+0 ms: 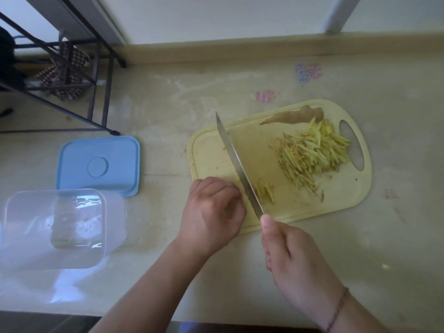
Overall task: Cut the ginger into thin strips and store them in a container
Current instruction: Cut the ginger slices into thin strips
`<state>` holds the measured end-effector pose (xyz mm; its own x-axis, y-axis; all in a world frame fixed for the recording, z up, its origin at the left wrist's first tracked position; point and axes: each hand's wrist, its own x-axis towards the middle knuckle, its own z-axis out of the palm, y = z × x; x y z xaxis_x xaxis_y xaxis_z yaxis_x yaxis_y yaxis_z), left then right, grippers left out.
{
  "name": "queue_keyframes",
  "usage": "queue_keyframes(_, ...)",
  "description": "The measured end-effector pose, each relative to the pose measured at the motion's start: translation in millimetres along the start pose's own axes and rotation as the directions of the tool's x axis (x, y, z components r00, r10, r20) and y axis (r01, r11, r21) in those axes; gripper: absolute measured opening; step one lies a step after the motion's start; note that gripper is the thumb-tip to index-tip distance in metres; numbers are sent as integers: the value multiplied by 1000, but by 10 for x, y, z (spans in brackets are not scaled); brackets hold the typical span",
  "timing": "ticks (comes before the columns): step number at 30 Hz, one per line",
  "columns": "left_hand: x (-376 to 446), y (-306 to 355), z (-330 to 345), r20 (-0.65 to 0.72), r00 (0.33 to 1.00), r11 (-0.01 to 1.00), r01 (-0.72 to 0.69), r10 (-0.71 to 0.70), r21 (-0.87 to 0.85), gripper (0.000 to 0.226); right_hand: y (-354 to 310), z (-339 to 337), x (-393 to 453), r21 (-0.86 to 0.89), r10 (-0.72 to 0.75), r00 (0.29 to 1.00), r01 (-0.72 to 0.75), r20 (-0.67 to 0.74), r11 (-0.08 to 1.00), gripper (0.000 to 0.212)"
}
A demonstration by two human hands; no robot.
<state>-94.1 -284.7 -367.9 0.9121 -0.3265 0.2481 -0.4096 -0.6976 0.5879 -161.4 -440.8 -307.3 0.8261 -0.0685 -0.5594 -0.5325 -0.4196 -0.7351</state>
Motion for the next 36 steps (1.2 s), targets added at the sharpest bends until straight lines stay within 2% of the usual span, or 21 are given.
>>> queue_keyframes(5, -21, 31, -15, 64, 998, 998, -28, 25, 48, 6, 34, 65, 36, -50, -23, 999, 21, -34, 999, 61)
queue_keyframes(8, -54, 53, -44, 9, 1000, 999, -11, 10, 47, 3, 50, 42, 103, -4, -24, 1000, 24, -7, 1000, 71)
queue_keyframes(12, -184, 84, -168, -114, 992, 996, 67, -60, 55, 3, 89, -19, 8, 49, -27, 996, 23, 83, 999, 69)
queue_keyframes(15, -286, 81, -175, -127, 990, 993, 79, -68, 83, 3, 145, -8, -54, 78, -17, 985, 3, 174, 997, 69)
queue_keyframes(17, -339, 78, -127, -112, 993, 985, 67, -49, 161, 3, 163, -87, -21, 125, 45, 977, -72, 206, 990, 71)
queue_keyframes(20, -402, 66, -64, -121, 991, 967, 83, -55, 240, 4, 202, -378, 77, 255, 186, 939, -262, 288, 931, 56)
queue_keyframes(26, -378, 53, -43, -120, 988, 978, 121, -101, 171, 6, 215, -866, 299, 262, 207, 950, -266, 233, 928, 57)
queue_keyframes(28, -320, 182, -120, -221, 967, 990, 137, -126, 34, 10, 153, -874, 270, 112, 147, 966, -174, 214, 978, 57)
queue_keyframes(30, -234, 405, -271, -335, 942, 999, 5, -19, -43, 8, 109, -861, 181, -195, -1, 979, 42, 204, 980, 61)
queue_keyframes(31, -176, 531, -349, -349, 934, 995, -92, 76, -31, 9, 89, -867, 122, -365, -73, 969, 158, 236, 917, 62)
queue_keyframes(33, -60, 716, -447, -246, 940, 971, -238, 238, 28, 7, 41, -898, 54, -631, -155, 953, 290, 261, 719, 64)
queue_keyframes(34, 4, 752, -447, -145, 953, 964, -259, 266, 62, 6, 8, -929, 51, -720, -169, 948, 316, 272, 617, 76)
queue_keyframes(35, 61, 740, -419, -27, 968, 964, -246, 250, 100, 7, -14, -945, 53, -782, -176, 937, 349, 302, 517, 91)
queue_keyframes(36, 109, 714, -370, 86, 976, 966, -212, 200, 149, 8, -23, -956, 60, -812, -173, 927, 376, 334, 447, 98)
